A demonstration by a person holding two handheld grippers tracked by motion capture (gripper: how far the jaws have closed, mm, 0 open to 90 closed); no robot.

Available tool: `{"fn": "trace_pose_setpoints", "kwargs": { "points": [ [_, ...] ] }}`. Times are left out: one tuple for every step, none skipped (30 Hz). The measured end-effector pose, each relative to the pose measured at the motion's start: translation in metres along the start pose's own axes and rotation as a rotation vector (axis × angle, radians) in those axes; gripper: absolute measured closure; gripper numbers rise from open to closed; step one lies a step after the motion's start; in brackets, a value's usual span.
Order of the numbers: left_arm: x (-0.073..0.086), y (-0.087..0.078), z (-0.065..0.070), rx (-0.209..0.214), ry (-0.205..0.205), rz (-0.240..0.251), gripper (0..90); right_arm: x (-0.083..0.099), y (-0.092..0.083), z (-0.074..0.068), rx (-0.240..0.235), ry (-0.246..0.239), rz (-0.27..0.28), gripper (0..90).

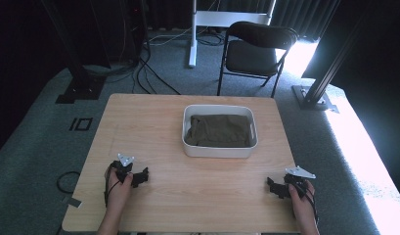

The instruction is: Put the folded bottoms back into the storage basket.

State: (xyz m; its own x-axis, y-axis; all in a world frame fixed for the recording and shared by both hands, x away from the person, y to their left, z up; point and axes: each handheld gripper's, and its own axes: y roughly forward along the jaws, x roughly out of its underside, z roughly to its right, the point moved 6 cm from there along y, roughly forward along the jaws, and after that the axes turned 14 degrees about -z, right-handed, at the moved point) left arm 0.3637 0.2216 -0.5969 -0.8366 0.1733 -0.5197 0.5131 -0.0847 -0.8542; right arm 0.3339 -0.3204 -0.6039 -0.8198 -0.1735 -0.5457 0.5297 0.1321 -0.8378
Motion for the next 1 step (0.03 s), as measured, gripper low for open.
{"fn": "trace_pose_setpoints", "kwargs": {
  "points": [
    [-0.0003,0.0003,0.0003,-0.001,-0.005,-0.002,10.0,0.0000,0.0000,0.0000,0.000,0.000,0.000,11.8]
  ]
}}
